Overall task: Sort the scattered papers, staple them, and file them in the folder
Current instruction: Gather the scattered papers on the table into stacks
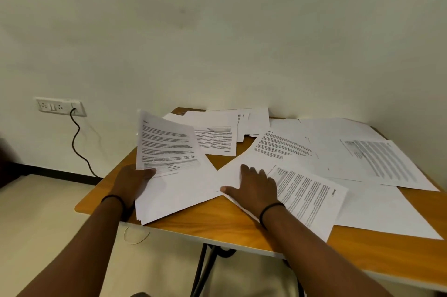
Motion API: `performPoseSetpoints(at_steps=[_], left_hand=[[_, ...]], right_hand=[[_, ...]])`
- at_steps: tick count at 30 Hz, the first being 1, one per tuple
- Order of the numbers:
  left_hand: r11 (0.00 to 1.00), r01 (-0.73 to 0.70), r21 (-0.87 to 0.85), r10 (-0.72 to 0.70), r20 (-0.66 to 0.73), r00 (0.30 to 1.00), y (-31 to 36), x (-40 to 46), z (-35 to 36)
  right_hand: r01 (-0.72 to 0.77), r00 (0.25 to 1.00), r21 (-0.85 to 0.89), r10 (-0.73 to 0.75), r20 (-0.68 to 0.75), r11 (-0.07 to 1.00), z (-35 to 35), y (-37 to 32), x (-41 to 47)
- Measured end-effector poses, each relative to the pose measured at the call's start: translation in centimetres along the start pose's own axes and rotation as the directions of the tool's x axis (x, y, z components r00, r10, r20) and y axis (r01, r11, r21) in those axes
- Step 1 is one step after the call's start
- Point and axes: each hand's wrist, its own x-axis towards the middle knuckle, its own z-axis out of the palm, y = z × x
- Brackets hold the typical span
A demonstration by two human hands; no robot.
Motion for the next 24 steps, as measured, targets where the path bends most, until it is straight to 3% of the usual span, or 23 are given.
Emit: performPoseSetpoints(at_steps=[3, 7, 12, 18, 24], left_hand=[[0.999, 0.031, -0.042, -0.031, -0.004, 1.000, 0.7, -0.3, -0.4], [0.996, 0.037, -0.082, -0.042, -0.060, 0.997, 0.8, -0.3, -0.9], [0.999, 0.029, -0.016, -0.030, -0.034, 0.999, 1.3, -1.1, -0.4], [1.000, 0.024, 0.000, -0.024, 0.003, 1.000, 1.2, -1.4, -0.9], [0.999, 0.007, -0.037, -0.004, 0.078, 0.997, 1.1, -1.4, -1.1]], right_hand=[[0.040, 0.999, 0.052, -0.041, 0.014, 0.998, -0.8, 0.4, -0.4], [0.092, 0.983, 0.072, -0.102, 0.150, 0.993, -1.8, 1.4, -0.9], [0.073, 0.987, 0.105, -0.087, 0.137, 0.992, -2.2, 0.7, -1.3], [0.045, 0.987, 0.125, -0.025, -0.158, 0.991, -2.2, 0.3, -2.2], [0.078, 0.944, 0.149, -0.025, -0.328, 0.986, -4.3, 0.5, -1.1]])
